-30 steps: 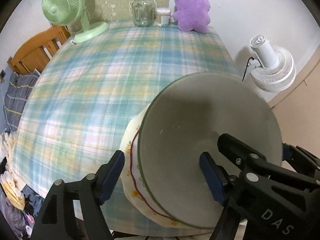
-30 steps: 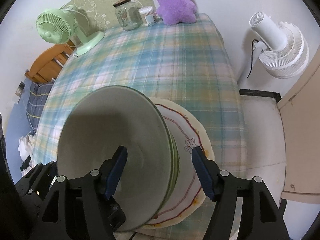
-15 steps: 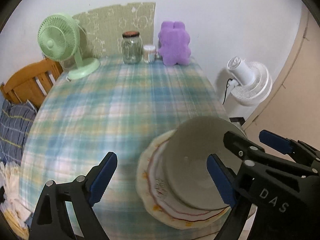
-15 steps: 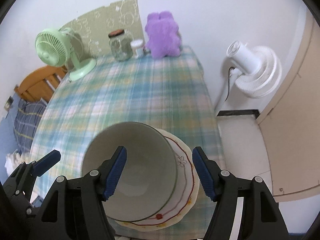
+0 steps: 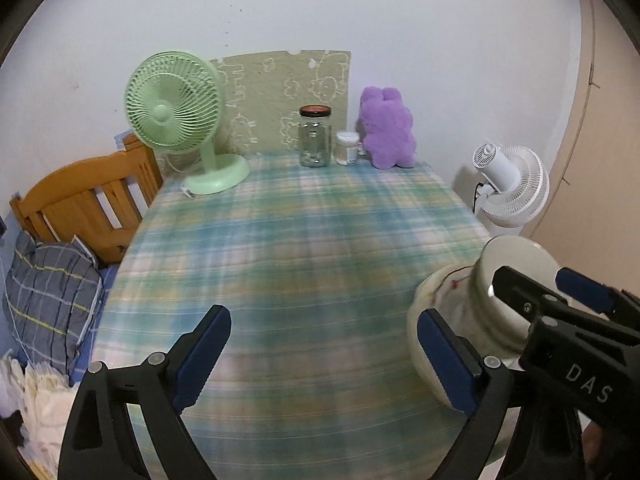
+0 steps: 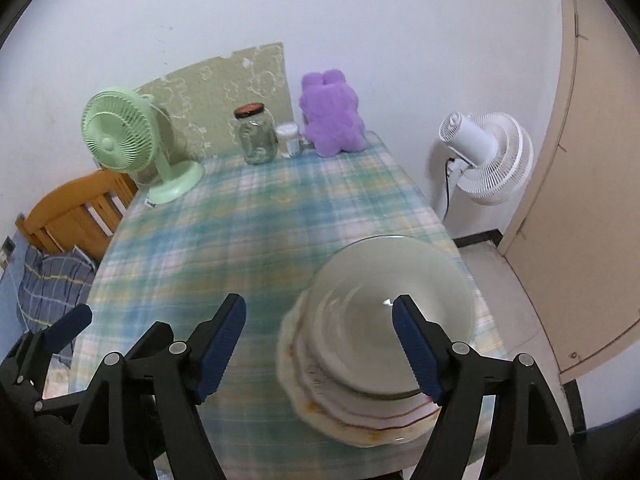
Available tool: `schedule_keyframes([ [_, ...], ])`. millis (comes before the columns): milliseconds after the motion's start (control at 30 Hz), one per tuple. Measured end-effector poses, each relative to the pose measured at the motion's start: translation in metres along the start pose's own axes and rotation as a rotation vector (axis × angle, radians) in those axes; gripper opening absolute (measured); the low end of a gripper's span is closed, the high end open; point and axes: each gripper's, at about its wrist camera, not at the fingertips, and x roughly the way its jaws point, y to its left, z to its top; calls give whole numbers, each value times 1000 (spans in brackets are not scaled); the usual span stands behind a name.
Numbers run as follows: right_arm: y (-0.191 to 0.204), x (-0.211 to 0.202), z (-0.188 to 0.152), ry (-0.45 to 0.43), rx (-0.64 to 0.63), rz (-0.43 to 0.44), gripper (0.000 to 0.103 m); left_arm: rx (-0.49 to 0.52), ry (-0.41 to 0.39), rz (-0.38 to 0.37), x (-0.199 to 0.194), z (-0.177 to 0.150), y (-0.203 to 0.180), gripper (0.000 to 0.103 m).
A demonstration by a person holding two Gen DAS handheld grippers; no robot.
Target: Organize plates and bowls
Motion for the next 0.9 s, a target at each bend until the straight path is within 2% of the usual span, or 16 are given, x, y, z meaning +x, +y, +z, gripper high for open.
schedule_keyframes([
  [133, 25, -4, -19, -54, -27, -1, 81, -6, -16, 32, -3, -18, 24, 97],
  [200, 30, -4, -27, -84, -40, -6, 89, -29, -40, 55, -5, -28, 35, 97],
  [267, 36, -2, -38, -117, -57, 0, 92, -37, -60, 86, -6, -40, 41, 97],
  [433, 45, 1, -60, -145, -89, 9, 92, -73, -96, 117, -12, -65, 50, 98],
  [533, 45, 1, -74, -161, -84, 9, 92, -96, -134, 173, -19, -79, 54, 98],
  [733, 48, 4, -98, -167, -99, 26, 92, -123, -119, 154, -19, -97, 59, 98],
  [900, 49, 1, -104, -176, -101, 34, 92, -122, -131, 142, -27, -103, 61, 98],
])
